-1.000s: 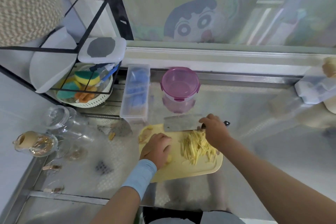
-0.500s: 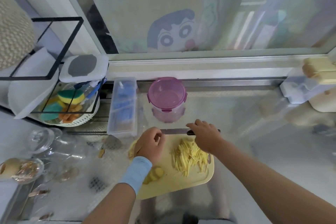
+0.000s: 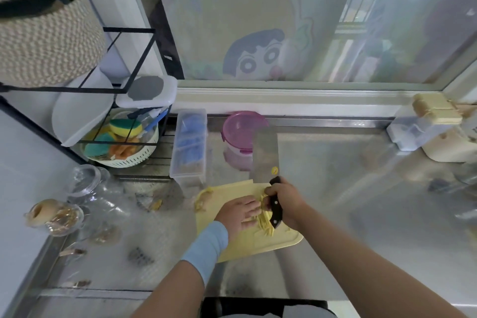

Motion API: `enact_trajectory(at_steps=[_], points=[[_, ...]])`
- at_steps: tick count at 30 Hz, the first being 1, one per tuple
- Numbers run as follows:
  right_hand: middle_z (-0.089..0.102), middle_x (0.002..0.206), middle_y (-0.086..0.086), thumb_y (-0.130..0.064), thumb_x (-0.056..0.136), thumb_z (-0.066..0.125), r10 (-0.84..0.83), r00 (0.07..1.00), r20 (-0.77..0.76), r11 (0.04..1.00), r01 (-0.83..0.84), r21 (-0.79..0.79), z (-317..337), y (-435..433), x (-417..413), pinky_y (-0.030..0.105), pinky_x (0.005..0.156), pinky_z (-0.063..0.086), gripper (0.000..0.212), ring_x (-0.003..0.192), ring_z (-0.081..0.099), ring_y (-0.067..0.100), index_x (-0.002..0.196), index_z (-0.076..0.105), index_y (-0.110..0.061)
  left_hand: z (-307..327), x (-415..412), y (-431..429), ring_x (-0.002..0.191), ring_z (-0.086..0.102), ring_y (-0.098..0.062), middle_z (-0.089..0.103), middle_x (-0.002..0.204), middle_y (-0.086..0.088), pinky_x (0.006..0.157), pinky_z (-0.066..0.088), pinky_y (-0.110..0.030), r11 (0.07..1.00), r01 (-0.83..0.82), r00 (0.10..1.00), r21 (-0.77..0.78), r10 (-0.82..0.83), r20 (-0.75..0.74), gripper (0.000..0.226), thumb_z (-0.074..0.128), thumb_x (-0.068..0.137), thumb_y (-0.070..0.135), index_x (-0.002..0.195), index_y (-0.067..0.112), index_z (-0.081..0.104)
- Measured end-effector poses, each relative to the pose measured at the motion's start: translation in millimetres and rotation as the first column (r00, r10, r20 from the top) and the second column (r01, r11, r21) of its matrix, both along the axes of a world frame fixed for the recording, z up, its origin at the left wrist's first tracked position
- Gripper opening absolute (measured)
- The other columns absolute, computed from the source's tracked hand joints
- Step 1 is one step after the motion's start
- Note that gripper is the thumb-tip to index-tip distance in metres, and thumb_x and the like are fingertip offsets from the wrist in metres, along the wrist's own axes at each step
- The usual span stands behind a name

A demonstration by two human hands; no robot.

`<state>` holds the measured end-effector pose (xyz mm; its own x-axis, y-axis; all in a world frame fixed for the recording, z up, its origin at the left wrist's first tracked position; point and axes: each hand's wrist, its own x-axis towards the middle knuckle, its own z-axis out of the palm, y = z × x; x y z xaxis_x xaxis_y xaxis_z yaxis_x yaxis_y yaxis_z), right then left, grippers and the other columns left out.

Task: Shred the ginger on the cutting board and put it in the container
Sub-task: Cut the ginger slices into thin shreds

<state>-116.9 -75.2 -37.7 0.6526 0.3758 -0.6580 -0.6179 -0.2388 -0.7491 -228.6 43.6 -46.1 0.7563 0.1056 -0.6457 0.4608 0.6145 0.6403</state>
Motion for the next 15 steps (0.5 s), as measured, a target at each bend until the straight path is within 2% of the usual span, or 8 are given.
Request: enact_trajectory(at_steps=[3,8,9,10,11,12,13,15], points=[[0.050,0.070,0.010,0.011,0.084,0.045,-0.003,1.000,-0.012,1.000,0.003,-0.003,-0.9,0.5,-3.1,0.037,0.059,0.046,0.020,0.056,0.053,0.024,0.082,0.047,-0.009,2.7,5.0,-7.4,0.096,0.071,-0.028,0.071,0.104,-0.020,0.089,0.054,-0.039,0.991,-0.110,0.994,-0.082,0.109,-0.023,0.022,0.046,0.096,-0.006,0.113,-0.004,0.060],[0.056,0.077,0.016,0.008,0.085,0.041,0.085,0.994,0.069,0.991,-0.077,-0.112,0.5,-1.8,5.8,0.046,0.073,0.055,0.019,0.065,0.062,0.030,0.094,0.049,-0.006,-2.7,14.0,-0.2,0.091,0.070,-0.028,0.071,0.101,-0.021,0.079,0.058,-0.034,0.990,-0.139,0.987,0.014,0.140,-0.081,0.018,0.054,0.093,-0.007,0.108,-0.004,0.064],[0.055,0.079,0.016,0.005,0.085,0.041,0.123,0.987,0.100,0.983,-0.107,-0.148,2.0,-2.8,8.5,0.045,0.071,0.054,0.019,0.066,0.061,0.030,0.097,0.050,-0.007,-3.4,15.0,4.7,0.087,0.069,-0.026,0.071,0.099,-0.019,0.074,0.058,-0.032,0.989,-0.142,0.985,0.046,0.146,-0.090,0.018,0.056,0.093,-0.007,0.108,-0.003,0.066],[0.055,0.078,0.015,0.002,0.084,0.041,0.164,0.979,0.119,0.972,-0.140,-0.187,2.1,-5.1,11.1,0.043,0.066,0.052,0.021,0.065,0.060,0.030,0.099,0.051,-0.010,-4.2,16.4,8.7,0.084,0.068,-0.023,0.071,0.098,-0.015,0.070,0.057,-0.029,0.983,-0.113,0.987,0.147,0.128,-0.098,0.018,0.058,0.092,-0.004,0.106,0.001,0.068],[0.054,0.075,0.014,-0.002,0.082,0.041,0.213,0.968,0.135,0.956,-0.178,-0.231,4.1,-7.3,11.9,0.040,0.059,0.049,0.022,0.062,0.057,0.028,0.098,0.051,-0.012,-5.7,16.8,13.6,0.083,0.066,-0.019,0.071,0.097,-0.010,0.068,0.055,-0.026,0.943,-0.039,0.989,0.332,0.083,-0.121,0.017,0.059,0.092,0.000,0.102,0.008,0.070],[0.054,0.071,0.012,-0.004,0.080,0.040,0.269,0.950,0.161,0.934,-0.217,-0.283,4.0,-9.0,11.3,0.036,0.054,0.044,0.022,0.059,0.053,0.026,0.096,0.052,-0.013,-7.6,14.8,18.6,0.084,0.065,-0.016,0.071,0.096,-0.003,0.069,0.051,-0.024,0.846,0.055,0.989,0.530,0.029,-0.147,0.017,0.060,0.092,0.005,0.099,0.014,0.072],[0.053,0.069,0.010,-0.006,0.079,0.039,0.327,0.925,0.195,0.909,-0.251,-0.333,5.5,-9.9,8.1,0.033,0.052,0.039,0.022,0.056,0.049,0.024,0.095,0.053,-0.013,-8.7,10.4,23.6,0.087,0.063,-0.014,0.069,0.096,0.004,0.073,0.048,-0.023,0.699,0.150,0.982,0.699,-0.023,-0.187,0.017,0.059,0.093,0.011,0.096,0.019,0.072],[0.055,0.072,0.005,-0.010,0.082,0.042,0.414,0.870,0.266,0.867,-0.289,-0.405,6.2,-9.0,-2.7,0.032,0.053,0.037,0.022,0.059,0.048,0.023,0.096,0.059,-0.015,-10.1,-3.0,31.8,0.093,0.061,-0.011,0.066,0.099,0.010,0.080,0.045,-0.022,0.446,0.287,0.958,0.848,-0.112,-0.265,0.014,0.058,0.093,0.021,0.095,0.026,0.070]])
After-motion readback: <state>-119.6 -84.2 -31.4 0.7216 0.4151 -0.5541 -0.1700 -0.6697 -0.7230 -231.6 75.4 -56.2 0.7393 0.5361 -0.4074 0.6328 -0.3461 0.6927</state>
